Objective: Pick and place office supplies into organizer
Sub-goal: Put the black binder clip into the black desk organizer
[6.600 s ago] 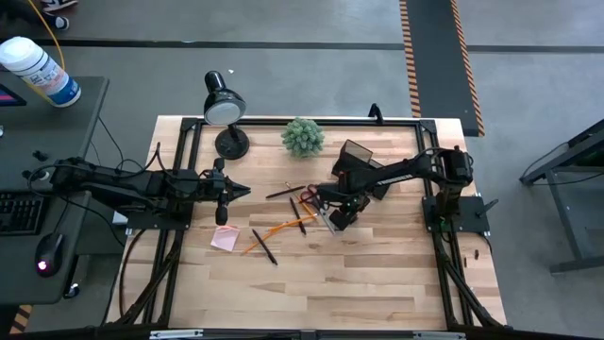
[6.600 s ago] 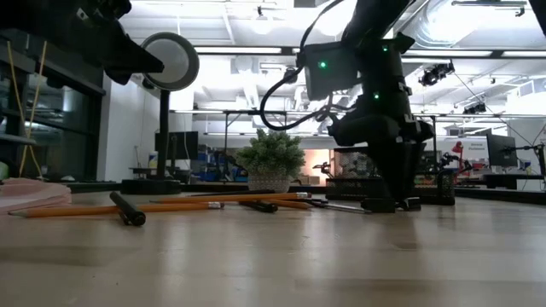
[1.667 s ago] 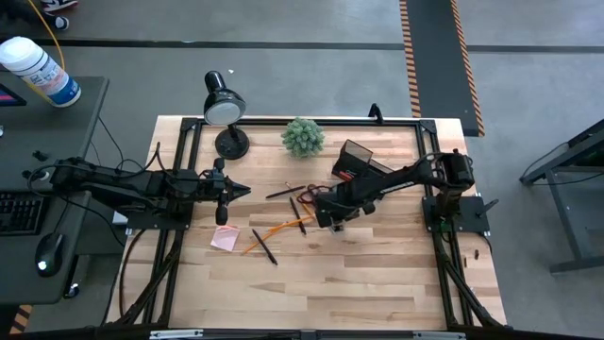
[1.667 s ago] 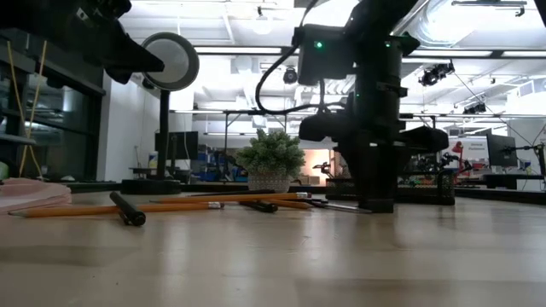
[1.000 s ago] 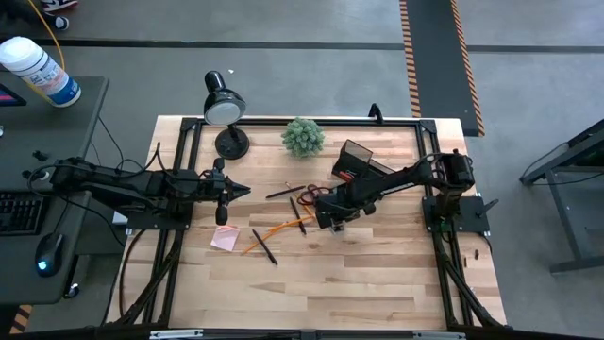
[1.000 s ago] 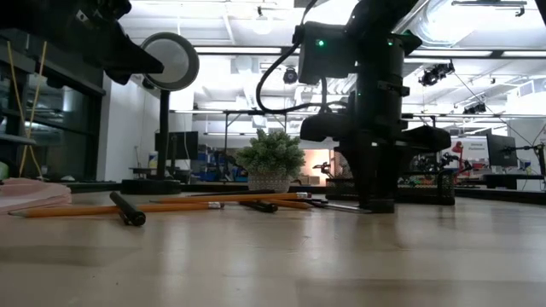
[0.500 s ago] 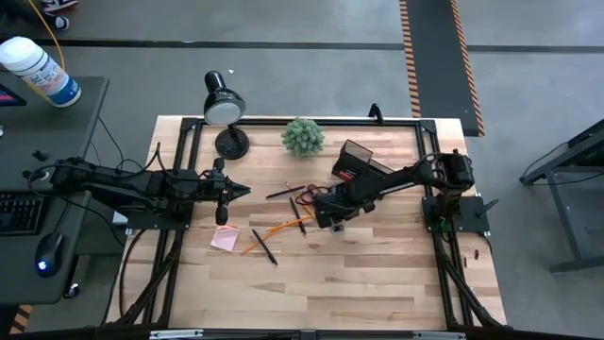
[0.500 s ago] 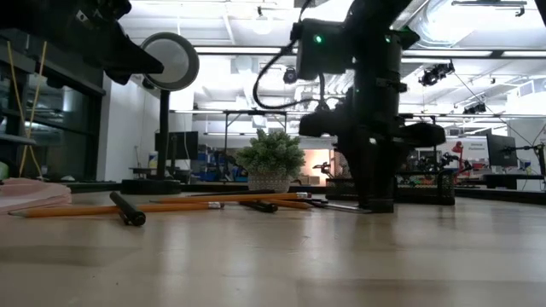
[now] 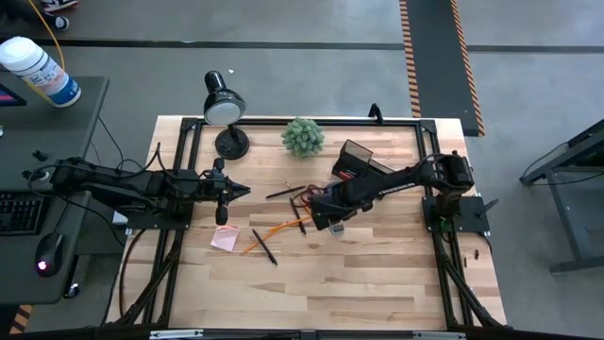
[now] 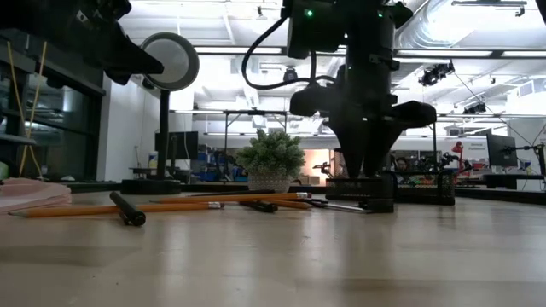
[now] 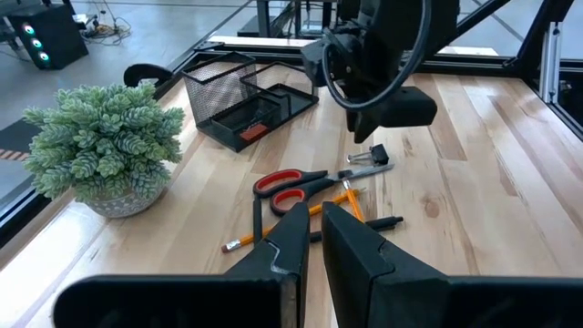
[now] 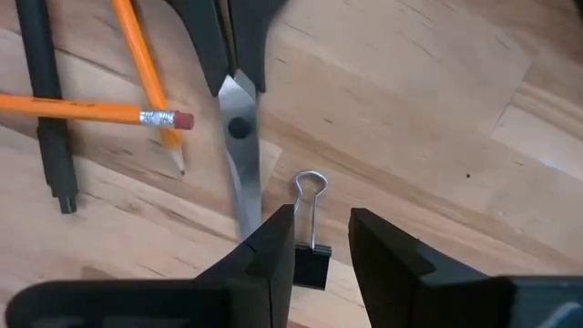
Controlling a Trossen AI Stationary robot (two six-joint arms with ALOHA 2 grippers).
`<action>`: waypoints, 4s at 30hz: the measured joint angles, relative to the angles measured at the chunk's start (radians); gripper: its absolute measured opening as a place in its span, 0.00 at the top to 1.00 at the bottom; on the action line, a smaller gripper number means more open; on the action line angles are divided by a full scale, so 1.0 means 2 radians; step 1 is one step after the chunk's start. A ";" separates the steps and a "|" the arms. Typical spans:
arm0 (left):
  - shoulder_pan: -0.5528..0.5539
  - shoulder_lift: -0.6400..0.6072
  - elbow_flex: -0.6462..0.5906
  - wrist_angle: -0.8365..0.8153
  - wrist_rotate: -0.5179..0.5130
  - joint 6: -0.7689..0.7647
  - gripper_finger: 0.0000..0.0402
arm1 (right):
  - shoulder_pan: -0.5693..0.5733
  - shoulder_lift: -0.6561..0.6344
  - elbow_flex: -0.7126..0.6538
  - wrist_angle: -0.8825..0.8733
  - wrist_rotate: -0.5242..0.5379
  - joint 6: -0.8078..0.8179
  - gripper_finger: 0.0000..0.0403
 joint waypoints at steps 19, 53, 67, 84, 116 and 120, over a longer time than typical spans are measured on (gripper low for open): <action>0.000 0.000 0.000 0.000 0.000 0.000 0.94 | 0.008 0.026 0.000 0.001 -0.001 0.000 0.76; 0.000 0.000 0.000 -0.001 0.001 0.000 0.94 | 0.010 0.059 0.002 0.000 -0.004 -0.025 0.76; 0.000 0.000 0.000 -0.001 0.001 0.000 0.94 | 0.005 0.064 0.002 0.008 -0.029 -0.105 0.98; 0.000 0.000 0.000 0.000 0.001 -0.003 0.94 | -0.024 0.022 -0.001 -0.051 0.024 -0.136 1.00; 0.000 0.000 0.000 0.000 0.001 -0.005 0.94 | -0.148 -0.008 0.000 -0.038 0.191 -0.461 0.97; 0.000 0.000 0.000 0.000 0.000 -0.005 0.94 | -0.148 -0.008 0.000 -0.039 0.189 -0.462 0.92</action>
